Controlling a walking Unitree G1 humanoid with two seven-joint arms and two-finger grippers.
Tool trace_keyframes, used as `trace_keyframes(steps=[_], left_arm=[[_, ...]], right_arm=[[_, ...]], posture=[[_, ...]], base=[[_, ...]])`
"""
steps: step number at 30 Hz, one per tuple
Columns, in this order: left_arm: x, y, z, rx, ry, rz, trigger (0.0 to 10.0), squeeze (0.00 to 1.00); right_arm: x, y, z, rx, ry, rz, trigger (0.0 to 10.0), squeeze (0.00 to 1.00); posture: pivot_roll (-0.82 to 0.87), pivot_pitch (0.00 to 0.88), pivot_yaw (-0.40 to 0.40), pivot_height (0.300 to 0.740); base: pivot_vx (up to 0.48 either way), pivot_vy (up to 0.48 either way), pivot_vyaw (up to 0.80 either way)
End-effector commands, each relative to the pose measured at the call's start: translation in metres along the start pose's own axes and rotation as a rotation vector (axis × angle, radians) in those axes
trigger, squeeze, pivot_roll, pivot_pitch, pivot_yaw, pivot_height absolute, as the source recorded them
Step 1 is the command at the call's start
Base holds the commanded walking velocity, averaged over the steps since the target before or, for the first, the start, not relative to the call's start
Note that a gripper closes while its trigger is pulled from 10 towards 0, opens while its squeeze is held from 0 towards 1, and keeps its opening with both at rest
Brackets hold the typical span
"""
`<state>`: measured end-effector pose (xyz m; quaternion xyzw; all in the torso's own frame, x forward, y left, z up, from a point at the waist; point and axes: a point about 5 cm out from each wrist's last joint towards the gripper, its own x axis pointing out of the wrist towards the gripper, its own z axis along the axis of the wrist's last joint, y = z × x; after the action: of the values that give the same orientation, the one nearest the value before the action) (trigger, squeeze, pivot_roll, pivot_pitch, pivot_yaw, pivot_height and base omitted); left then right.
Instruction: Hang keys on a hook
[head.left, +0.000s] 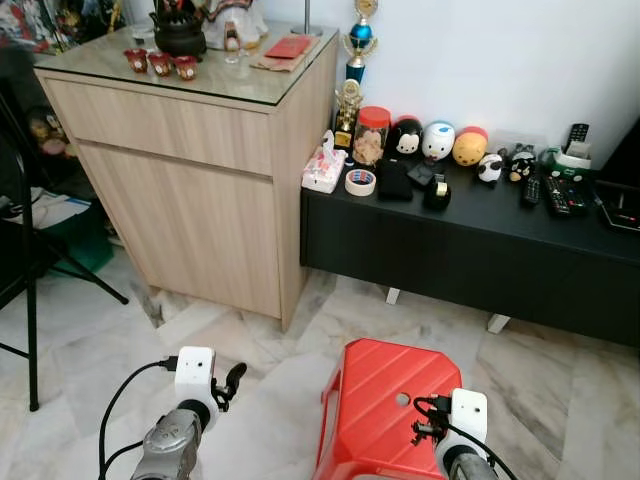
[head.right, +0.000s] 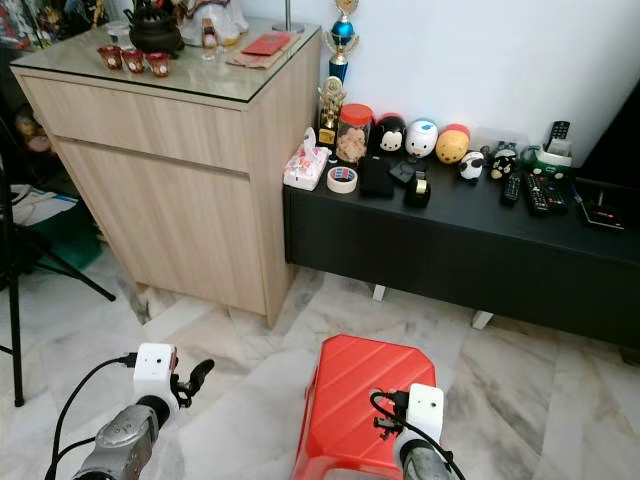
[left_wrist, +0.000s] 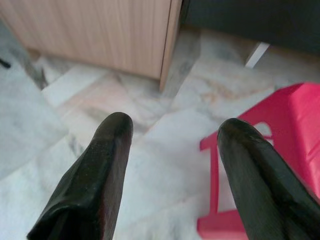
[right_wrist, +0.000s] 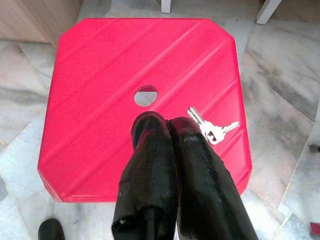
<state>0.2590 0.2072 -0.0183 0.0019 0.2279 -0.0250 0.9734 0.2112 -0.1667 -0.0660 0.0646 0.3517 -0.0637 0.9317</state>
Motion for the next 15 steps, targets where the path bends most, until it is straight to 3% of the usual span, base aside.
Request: trace_keyframes(steps=[1,7,15], left_arm=[[-0.007,0.005,-0.018,0.019,0.085,0.012,10.0,0.00],[-0.016,0.011,-0.035,0.010,0.164,0.041,10.0,0.00],[-0.018,0.006,-0.044,0.009,0.216,0.038,10.0,0.00]], right_arm=[[-0.001,-0.002,-0.005,-0.004,0.020,-0.009,10.0,0.00],[-0.003,-0.003,-0.010,0.005,0.040,-0.014,10.0,0.00],[-0.006,-0.009,-0.021,-0.001,0.096,-0.029,10.0,0.00]], posture=[[0.05,0.000,-0.065,0.740],[0.05,0.000,-0.063,0.740],[0.04,0.000,-0.059,0.740]], base=[[0.000,0.000,0.00],[0.000,0.000,0.00],[0.000,0.000,0.00]])
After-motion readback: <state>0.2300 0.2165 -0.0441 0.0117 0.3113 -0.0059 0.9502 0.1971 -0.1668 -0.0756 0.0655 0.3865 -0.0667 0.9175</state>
